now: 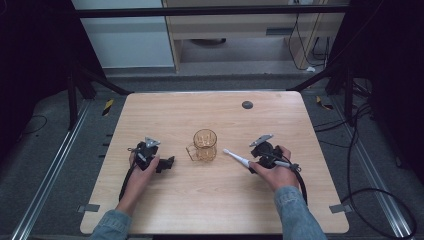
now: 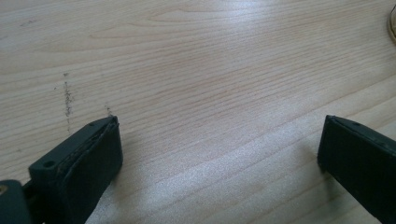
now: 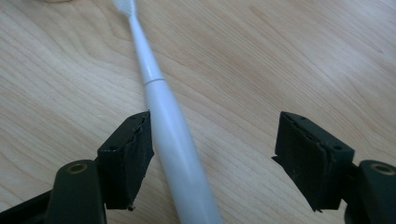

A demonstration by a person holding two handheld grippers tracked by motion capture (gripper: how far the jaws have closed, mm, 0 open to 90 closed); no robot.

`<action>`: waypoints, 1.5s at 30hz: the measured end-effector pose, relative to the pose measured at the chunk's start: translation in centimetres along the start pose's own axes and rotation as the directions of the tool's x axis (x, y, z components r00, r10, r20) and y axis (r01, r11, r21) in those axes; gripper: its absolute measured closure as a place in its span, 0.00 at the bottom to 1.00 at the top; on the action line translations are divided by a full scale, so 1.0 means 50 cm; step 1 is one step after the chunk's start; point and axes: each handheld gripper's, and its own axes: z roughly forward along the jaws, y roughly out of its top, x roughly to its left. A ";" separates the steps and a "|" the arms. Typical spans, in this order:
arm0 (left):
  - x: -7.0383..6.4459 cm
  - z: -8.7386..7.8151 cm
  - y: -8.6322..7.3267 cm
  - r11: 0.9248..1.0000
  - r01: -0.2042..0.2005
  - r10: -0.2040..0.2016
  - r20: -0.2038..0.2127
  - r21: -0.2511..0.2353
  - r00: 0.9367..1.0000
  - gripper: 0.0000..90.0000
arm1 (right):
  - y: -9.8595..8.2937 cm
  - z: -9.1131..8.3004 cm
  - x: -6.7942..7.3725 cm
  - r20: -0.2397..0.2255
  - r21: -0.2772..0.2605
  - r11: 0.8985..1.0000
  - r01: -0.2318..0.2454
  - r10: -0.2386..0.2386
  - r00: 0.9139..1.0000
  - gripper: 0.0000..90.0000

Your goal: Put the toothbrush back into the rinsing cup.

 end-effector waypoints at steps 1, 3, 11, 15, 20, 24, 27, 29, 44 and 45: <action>0.001 0.001 0.001 1.000 -0.004 0.004 0.002 0.001 1.000 0.00 | 0.007 0.002 0.003 -0.004 0.012 1.000 0.009 -0.009 1.000 0.31; 0.002 0.004 0.004 1.000 -0.005 0.005 0.002 0.001 1.000 0.00 | 0.018 0.005 0.004 -0.016 0.027 0.999 0.028 -0.028 0.999 0.31; 0.004 0.004 0.004 1.000 -0.017 0.017 0.014 0.001 1.000 0.00 | 0.053 0.012 0.006 -0.060 0.067 0.995 0.073 -0.069 0.996 0.36; 0.005 0.003 0.004 1.000 -0.018 0.018 0.014 0.000 1.000 0.00 | 0.063 0.018 0.020 -0.074 0.081 0.991 0.110 -0.104 0.992 0.39; 0.005 0.004 0.004 1.000 -0.019 0.019 0.016 0.000 1.000 0.00 | 0.069 0.026 0.029 -0.102 0.100 0.985 0.141 -0.131 0.986 0.42; 0.005 0.004 0.004 1.000 -0.020 0.020 0.017 0.000 1.000 0.00 | 0.070 0.029 0.026 -0.108 0.104 0.984 0.142 -0.131 0.985 0.42; 0.005 0.004 0.004 1.000 -0.020 0.020 0.017 0.000 1.000 0.00 | 0.070 0.035 0.027 -0.122 0.113 0.983 0.145 -0.131 0.984 0.44; 0.005 0.004 0.004 1.000 -0.021 0.021 0.018 0.000 1.000 0.00 | 0.071 0.041 0.029 -0.129 0.125 0.980 0.153 -0.137 0.982 0.45; 0.006 0.004 0.004 1.000 -0.024 0.024 0.022 0.000 0.999 0.00 | 0.053 0.064 0.022 -0.165 0.190 0.964 0.184 -0.153 0.974 0.56; 0.006 0.004 0.004 1.000 -0.024 0.024 0.022 0.000 0.999 0.00 | 0.051 0.066 0.022 -0.165 0.193 0.964 0.185 -0.154 0.974 0.56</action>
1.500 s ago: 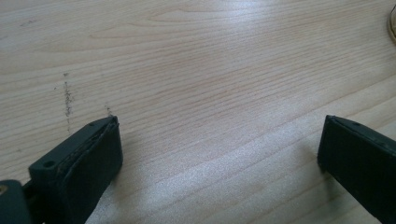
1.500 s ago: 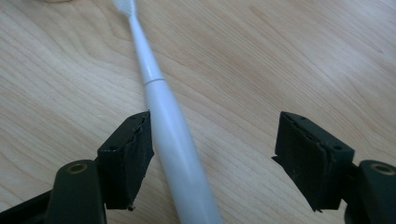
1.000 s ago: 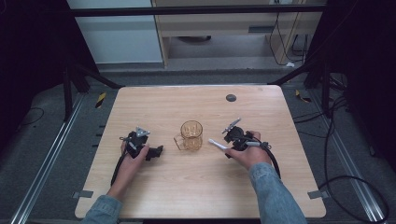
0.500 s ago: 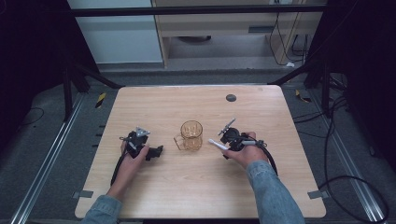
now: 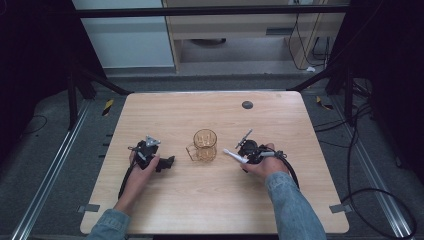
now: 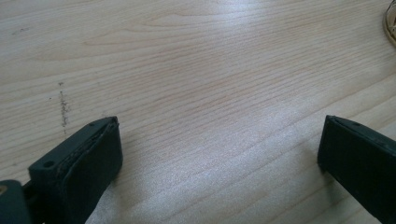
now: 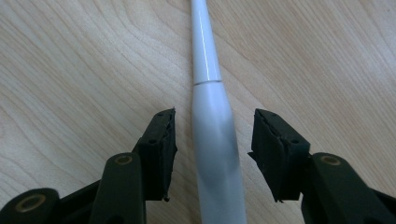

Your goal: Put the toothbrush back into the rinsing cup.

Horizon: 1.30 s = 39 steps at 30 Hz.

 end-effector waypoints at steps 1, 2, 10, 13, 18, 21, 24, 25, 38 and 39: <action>0.000 0.000 0.000 1.000 0.000 0.000 0.000 0.000 1.000 0.00 | -0.001 0.001 0.000 -0.003 0.002 1.000 -0.006 0.006 1.000 0.56; 0.000 0.000 0.000 1.000 0.000 0.000 0.000 0.000 1.000 0.00 | -0.001 0.002 -0.002 -0.007 0.002 1.000 0.007 -0.007 1.000 0.57; 0.000 0.000 0.000 1.000 0.000 0.000 0.000 0.000 1.000 0.00 | 0.003 0.007 -0.008 -0.024 0.028 1.000 0.007 -0.007 1.000 0.62; 0.000 0.000 0.000 1.000 0.000 0.000 0.000 0.000 1.000 0.00 | 0.004 0.007 -0.010 -0.031 0.034 0.999 0.016 -0.015 0.999 0.63; 0.000 0.000 0.000 1.000 0.000 0.000 0.000 0.000 1.000 0.00 | 0.006 0.011 -0.010 -0.045 0.053 0.998 0.034 -0.032 0.999 0.65; 0.000 0.000 0.000 1.000 0.000 0.000 0.000 0.001 1.000 0.00 | 0.006 0.015 -0.008 -0.048 0.060 0.998 0.037 -0.034 0.998 0.66; 0.000 0.000 0.000 1.000 0.000 0.000 0.000 0.000 1.000 0.00 | 0.006 0.016 -0.009 -0.046 0.066 0.997 0.039 -0.036 0.998 0.67; 0.000 0.000 0.000 1.000 0.000 0.000 0.000 0.000 1.000 0.00 | 0.006 0.016 -0.009 -0.046 0.068 0.997 0.038 -0.035 0.998 0.68; 0.000 0.000 0.000 1.000 -0.001 0.001 0.001 0.000 1.000 0.00 | 0.001 0.019 -0.019 -0.057 0.080 0.996 0.040 -0.035 0.998 0.73; 0.000 0.000 0.000 1.000 0.000 0.000 0.001 0.000 1.000 0.00 | 0.001 0.020 -0.020 -0.058 0.076 0.996 0.044 -0.039 0.998 0.74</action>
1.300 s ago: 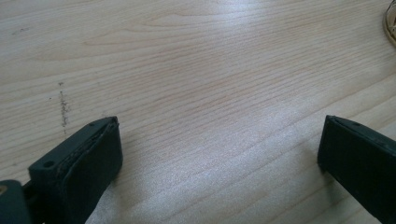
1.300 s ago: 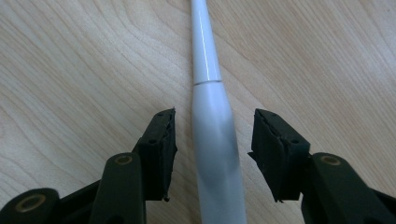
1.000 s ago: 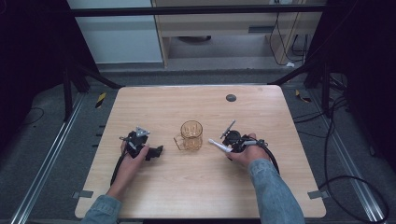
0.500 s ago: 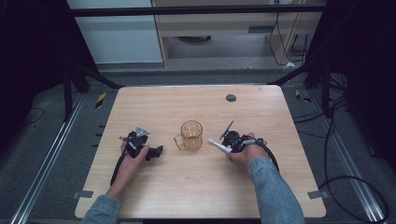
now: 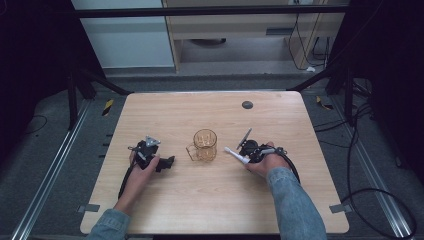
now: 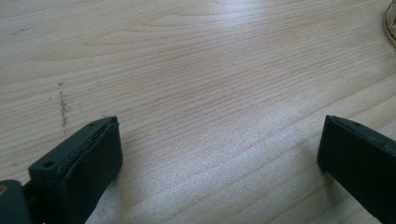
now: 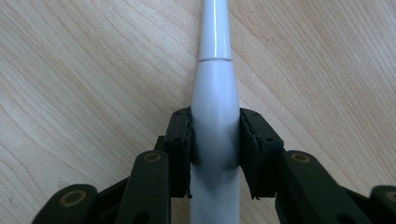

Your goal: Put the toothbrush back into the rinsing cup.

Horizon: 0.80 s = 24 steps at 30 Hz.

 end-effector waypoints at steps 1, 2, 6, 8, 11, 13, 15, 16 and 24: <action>0.000 0.000 0.000 1.000 -0.001 0.001 -0.001 0.000 1.000 0.00 | 0.001 0.000 0.000 0.000 0.001 1.000 -0.002 0.002 1.000 0.74; 0.000 0.000 0.000 1.000 0.000 0.000 -0.001 0.000 1.000 0.00 | 0.001 0.000 -0.001 -0.002 0.001 1.000 0.002 -0.002 1.000 0.74; 0.000 0.000 0.000 1.000 -0.001 0.001 0.000 0.000 1.000 0.00 | 0.003 -0.002 -0.001 -0.015 0.013 1.000 0.005 -0.005 1.000 0.74; 0.000 0.000 0.000 1.000 -0.002 0.002 0.000 0.000 1.000 0.00 | 0.002 -0.006 -0.001 -0.016 -0.001 1.000 -0.006 0.006 1.000 0.74; 0.000 0.000 0.000 1.000 -0.002 0.002 0.000 0.000 1.000 0.00 | 0.002 -0.018 -0.002 -0.016 -0.017 0.999 -0.045 0.044 0.999 0.74; 0.000 0.000 0.000 1.000 -0.001 0.001 0.001 0.000 1.000 0.00 | 0.001 -0.027 -0.006 -0.013 -0.026 0.998 -0.055 0.054 0.998 0.74; 0.000 0.000 0.000 1.000 -0.002 0.002 0.001 0.000 1.000 0.00 | -0.003 -0.036 -0.010 -0.015 -0.041 0.997 -0.068 0.068 0.998 0.74; 0.000 0.000 0.000 1.000 -0.001 0.001 0.002 0.000 1.000 0.00 | -0.004 -0.040 -0.012 -0.015 -0.046 0.996 -0.080 0.079 0.997 0.74; 0.000 0.000 0.000 1.000 -0.001 0.001 0.002 0.000 1.000 0.00 | -0.013 -0.075 -0.029 0.002 -0.131 0.982 -0.139 0.140 0.990 0.74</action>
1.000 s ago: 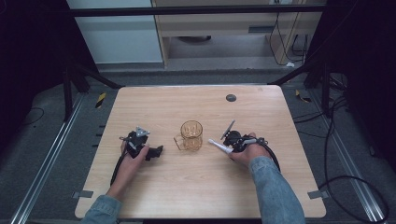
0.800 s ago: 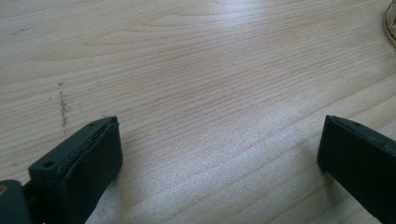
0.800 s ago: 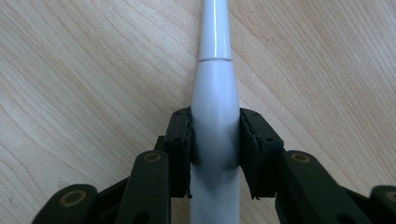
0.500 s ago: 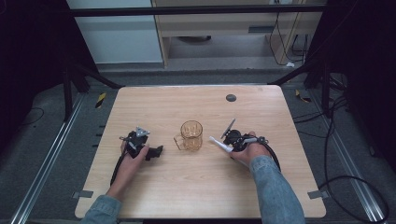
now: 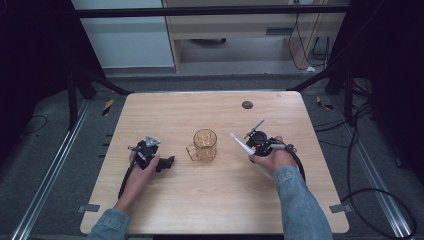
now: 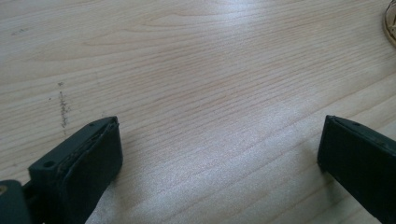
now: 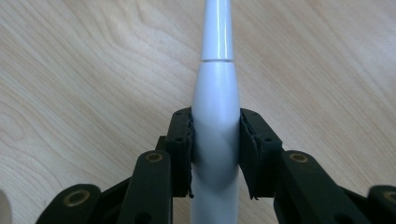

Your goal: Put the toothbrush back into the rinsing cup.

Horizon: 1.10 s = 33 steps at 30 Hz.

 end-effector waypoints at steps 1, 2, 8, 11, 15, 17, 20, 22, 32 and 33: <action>0.000 0.000 0.000 1.000 0.000 0.000 0.000 0.000 1.000 0.00 | 0.000 -0.005 -0.001 0.004 -0.013 1.000 -0.010 0.010 1.000 0.74; 0.000 0.000 0.000 1.000 0.000 0.000 0.000 0.001 1.000 0.00 | 0.000 -0.008 -0.002 0.008 -0.024 1.000 -0.011 0.011 1.000 0.74; 0.000 0.000 0.000 1.000 -0.001 0.001 0.000 0.000 1.000 0.00 | 0.005 -0.025 0.000 0.015 -0.086 0.996 -0.021 0.023 1.000 0.74; 0.000 0.000 0.000 1.000 -0.001 0.001 0.001 0.000 1.000 0.00 | 0.009 -0.034 0.003 0.015 -0.120 0.992 -0.037 0.039 0.999 0.74; 0.000 0.000 0.000 1.000 -0.002 0.002 0.001 0.000 1.000 0.00 | 0.014 -0.048 0.004 0.014 -0.184 0.982 -0.052 0.056 0.998 0.74; 0.000 0.000 0.000 1.000 -0.002 0.002 0.002 0.000 1.000 0.00 | 0.016 -0.054 0.006 0.008 -0.214 0.975 -0.063 0.066 0.998 0.74; 0.000 0.000 0.000 1.000 -0.002 0.002 0.002 0.000 1.000 0.00 | 0.020 -0.059 0.009 0.009 -0.233 0.970 -0.064 0.068 0.998 0.74; 0.000 0.000 0.000 1.000 -0.003 0.003 0.002 0.001 1.000 0.00 | 0.023 -0.062 0.012 0.006 -0.248 0.966 -0.069 0.073 0.997 0.74; 0.000 0.000 0.000 1.000 -0.002 0.002 0.002 0.000 1.000 0.00 | 0.036 -0.074 0.021 0.011 -0.304 0.949 -0.083 0.090 0.996 0.74; 0.000 0.000 0.000 1.000 -0.002 0.002 0.002 0.000 1.000 0.00 | 0.037 -0.074 0.022 0.004 -0.321 0.944 -0.080 0.086 0.996 0.74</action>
